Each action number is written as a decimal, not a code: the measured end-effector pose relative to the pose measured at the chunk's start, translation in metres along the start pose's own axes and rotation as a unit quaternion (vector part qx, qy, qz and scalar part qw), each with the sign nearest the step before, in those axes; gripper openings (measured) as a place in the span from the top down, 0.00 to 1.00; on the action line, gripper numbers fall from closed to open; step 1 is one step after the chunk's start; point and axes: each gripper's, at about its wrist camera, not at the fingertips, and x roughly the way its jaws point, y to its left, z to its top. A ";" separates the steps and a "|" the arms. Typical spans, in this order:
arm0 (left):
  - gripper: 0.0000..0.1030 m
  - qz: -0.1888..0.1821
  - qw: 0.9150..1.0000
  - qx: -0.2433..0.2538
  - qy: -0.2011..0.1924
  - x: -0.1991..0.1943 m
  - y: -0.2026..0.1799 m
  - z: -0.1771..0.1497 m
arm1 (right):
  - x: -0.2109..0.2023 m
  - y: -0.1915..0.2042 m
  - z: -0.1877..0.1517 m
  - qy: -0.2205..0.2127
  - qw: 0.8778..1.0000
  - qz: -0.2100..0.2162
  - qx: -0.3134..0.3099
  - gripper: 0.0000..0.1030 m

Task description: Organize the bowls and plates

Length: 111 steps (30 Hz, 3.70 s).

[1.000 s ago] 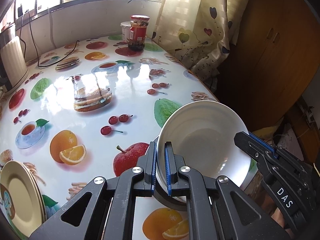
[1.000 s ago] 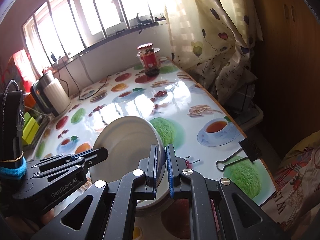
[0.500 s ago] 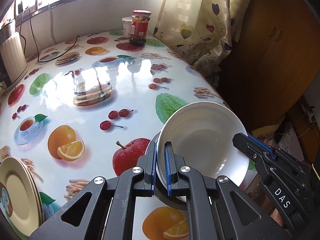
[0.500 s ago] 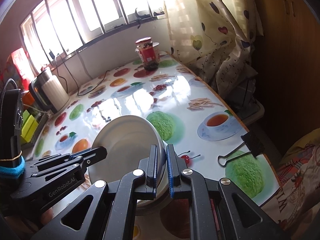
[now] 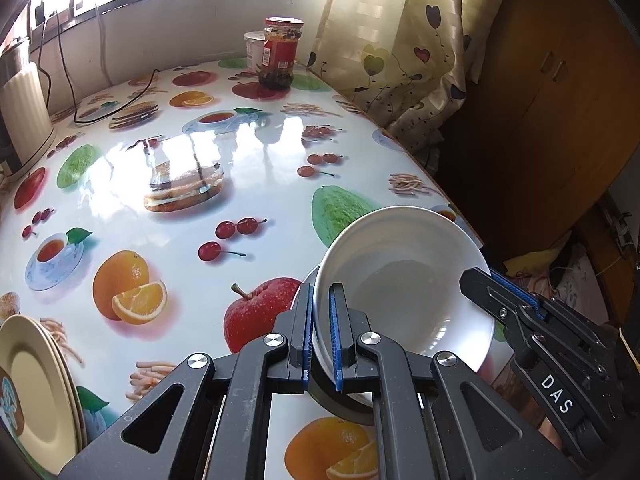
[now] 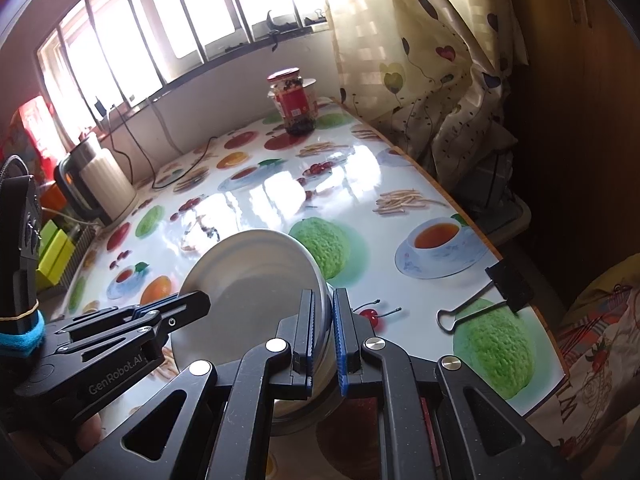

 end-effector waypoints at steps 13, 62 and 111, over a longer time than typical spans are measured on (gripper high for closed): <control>0.92 -0.007 1.000 0.000 0.000 -0.002 0.002 0.000 | 0.007 -0.002 -0.001 0.010 1.000 0.000 0.010 0.90; 0.61 0.011 0.998 -0.025 -0.056 -0.036 0.033 -0.026 | -0.033 -0.023 -0.016 -0.042 0.998 -0.012 0.043 0.51; 0.61 -0.137 0.980 -0.143 0.005 0.019 0.076 -0.039 | 0.024 -0.093 -0.057 0.019 0.959 0.192 0.207 0.72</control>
